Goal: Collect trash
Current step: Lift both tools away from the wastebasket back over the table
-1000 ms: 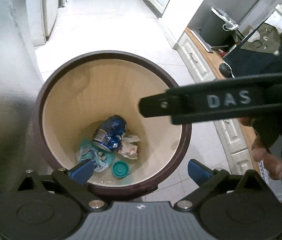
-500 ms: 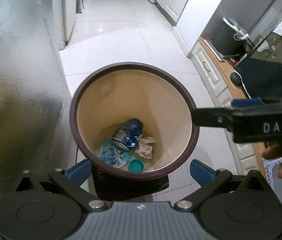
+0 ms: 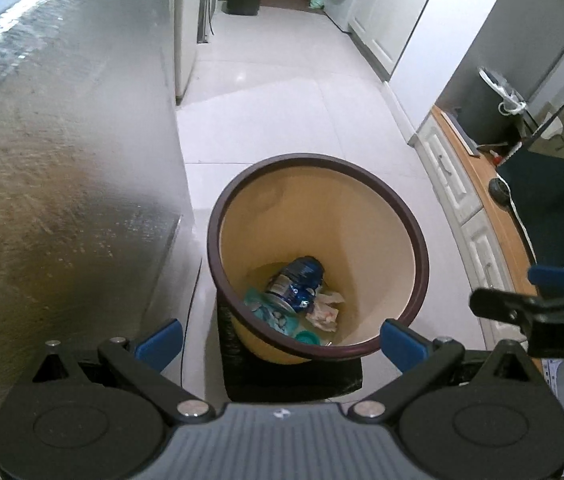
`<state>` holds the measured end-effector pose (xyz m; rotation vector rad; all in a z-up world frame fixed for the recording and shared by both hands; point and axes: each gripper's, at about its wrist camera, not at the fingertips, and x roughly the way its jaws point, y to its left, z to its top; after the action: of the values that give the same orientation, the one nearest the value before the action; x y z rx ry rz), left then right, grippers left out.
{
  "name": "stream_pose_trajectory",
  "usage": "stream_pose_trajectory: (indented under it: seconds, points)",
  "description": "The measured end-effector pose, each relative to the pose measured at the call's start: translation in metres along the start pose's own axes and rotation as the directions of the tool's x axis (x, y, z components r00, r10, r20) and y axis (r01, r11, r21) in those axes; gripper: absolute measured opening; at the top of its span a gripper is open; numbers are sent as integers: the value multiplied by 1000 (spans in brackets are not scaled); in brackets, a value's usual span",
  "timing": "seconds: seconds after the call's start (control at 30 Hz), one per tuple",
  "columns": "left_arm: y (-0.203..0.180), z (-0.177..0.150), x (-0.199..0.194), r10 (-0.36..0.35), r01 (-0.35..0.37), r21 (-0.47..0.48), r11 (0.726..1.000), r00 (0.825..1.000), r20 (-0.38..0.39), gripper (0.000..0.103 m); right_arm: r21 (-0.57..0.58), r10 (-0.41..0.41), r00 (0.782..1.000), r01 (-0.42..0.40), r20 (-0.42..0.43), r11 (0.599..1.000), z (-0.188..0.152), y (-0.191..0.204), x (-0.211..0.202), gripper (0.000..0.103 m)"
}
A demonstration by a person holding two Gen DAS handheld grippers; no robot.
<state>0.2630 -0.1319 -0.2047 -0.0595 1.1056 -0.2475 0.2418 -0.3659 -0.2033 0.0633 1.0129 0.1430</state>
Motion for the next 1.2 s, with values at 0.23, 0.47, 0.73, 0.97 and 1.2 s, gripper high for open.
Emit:
stream_pose_trajectory:
  seconds: [0.23, 0.47, 0.73, 0.97, 1.2]
  points:
    - [0, -7, -21, 25, -25, 6, 1000, 999, 26, 103, 2, -37, 999, 37, 16, 999, -15, 5, -23, 103]
    - [-2, -15, -55, 14, -16, 22, 1000, 995, 94, 103, 4, -56, 997, 55, 59, 998, -29, 14, -54, 103]
    - [-12, -20, -110, -29, 14, 74, 997, 978, 204, 103, 7, -82, 987, 82, 140, 997, -39, 24, -101, 103]
    - [-14, -22, -162, -51, 17, 108, 994, 945, 322, 103, 15, -101, 965, 100, 241, 995, -33, 31, -148, 103]
    - [7, -19, -214, -20, -24, 95, 995, 900, 435, 103, -16, -77, 939, 88, 336, 996, -19, 54, -180, 103]
